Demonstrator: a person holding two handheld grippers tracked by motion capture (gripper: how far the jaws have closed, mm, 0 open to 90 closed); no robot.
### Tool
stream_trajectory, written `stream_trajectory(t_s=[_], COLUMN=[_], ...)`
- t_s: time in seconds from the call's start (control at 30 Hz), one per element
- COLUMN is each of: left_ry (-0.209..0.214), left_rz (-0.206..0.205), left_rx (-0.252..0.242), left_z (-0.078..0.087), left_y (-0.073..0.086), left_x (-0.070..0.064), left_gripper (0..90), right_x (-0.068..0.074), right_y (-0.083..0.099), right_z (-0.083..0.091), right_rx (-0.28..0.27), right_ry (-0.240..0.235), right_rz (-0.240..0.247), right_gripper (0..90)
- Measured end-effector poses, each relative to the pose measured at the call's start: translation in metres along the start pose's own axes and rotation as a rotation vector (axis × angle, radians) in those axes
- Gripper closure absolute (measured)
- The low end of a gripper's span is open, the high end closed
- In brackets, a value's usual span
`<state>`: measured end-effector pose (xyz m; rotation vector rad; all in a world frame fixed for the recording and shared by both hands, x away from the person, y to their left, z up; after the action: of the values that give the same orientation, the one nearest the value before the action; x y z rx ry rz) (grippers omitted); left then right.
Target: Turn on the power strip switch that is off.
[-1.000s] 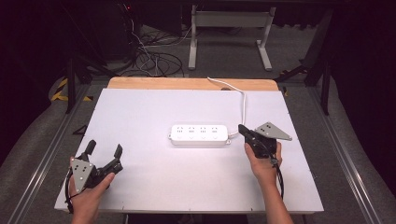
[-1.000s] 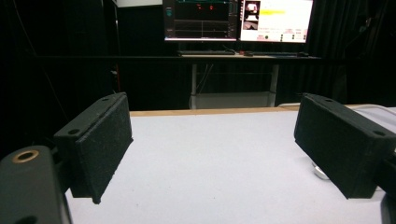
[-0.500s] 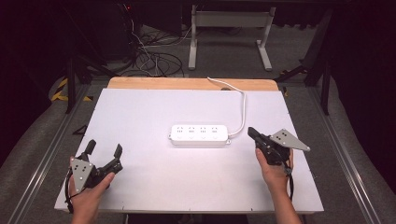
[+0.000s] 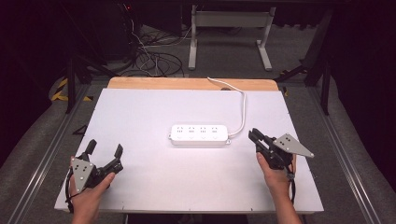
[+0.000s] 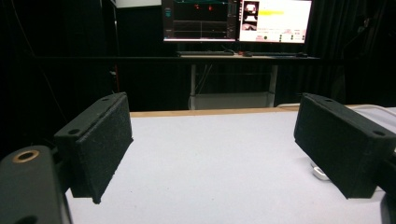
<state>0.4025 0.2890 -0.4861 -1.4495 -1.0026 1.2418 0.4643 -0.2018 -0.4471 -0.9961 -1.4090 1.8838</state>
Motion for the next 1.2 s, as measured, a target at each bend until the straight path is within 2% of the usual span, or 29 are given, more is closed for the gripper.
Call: stream_trajectory(t_s=[0.4, 0.5, 0.57, 0.77, 0.87, 1.2], left_ry=[0.004, 0.004, 0.004, 0.005, 0.006, 0.005], left_rz=[0.000, 0.001, 0.002, 0.006, 0.004, -0.001], left_rx=[0.005, 0.004, 0.005, 0.002, 0.000, -0.001], left_z=[0.000, 0.000, 0.000, -0.001, 0.000, -0.001], left_y=[0.000, 0.000, 0.000, 0.000, 0.000, -0.001], left_x=[-0.001, -0.001, -0.001, -0.002, -0.002, -0.002], left_gripper=[12.1, 12.0, 12.0, 12.0, 12.1, 11.8], right_x=[-0.003, -0.003, -0.002, -0.004, -0.001, -0.002], right_y=[0.000, 0.000, 0.000, -0.001, -0.002, -0.001], right_z=[0.004, 0.003, 0.003, 0.007, 0.009, 0.014], right_rx=[-0.042, -0.047, -0.041, -0.088, -0.124, -0.152], right_ry=[0.029, 0.025, 0.038, 0.055, 0.069, 0.105], right_rz=[-0.012, -0.012, 0.007, -0.024, -0.029, -0.013], right_gripper=[49.8, 40.6, 33.3, 21.3, 18.5, 15.4])
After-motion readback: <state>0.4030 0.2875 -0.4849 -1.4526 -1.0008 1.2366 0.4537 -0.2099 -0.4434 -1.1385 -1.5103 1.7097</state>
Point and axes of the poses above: each handheld gripper's, and its own axes: z roughly backward along the jaws, y roughly out of its underside, x roughly to its left, the point moved 4 cm from there along -z, roughly forward along the jaws, and after that the axes turned 12 degrees about z, right-handed, at the moved point
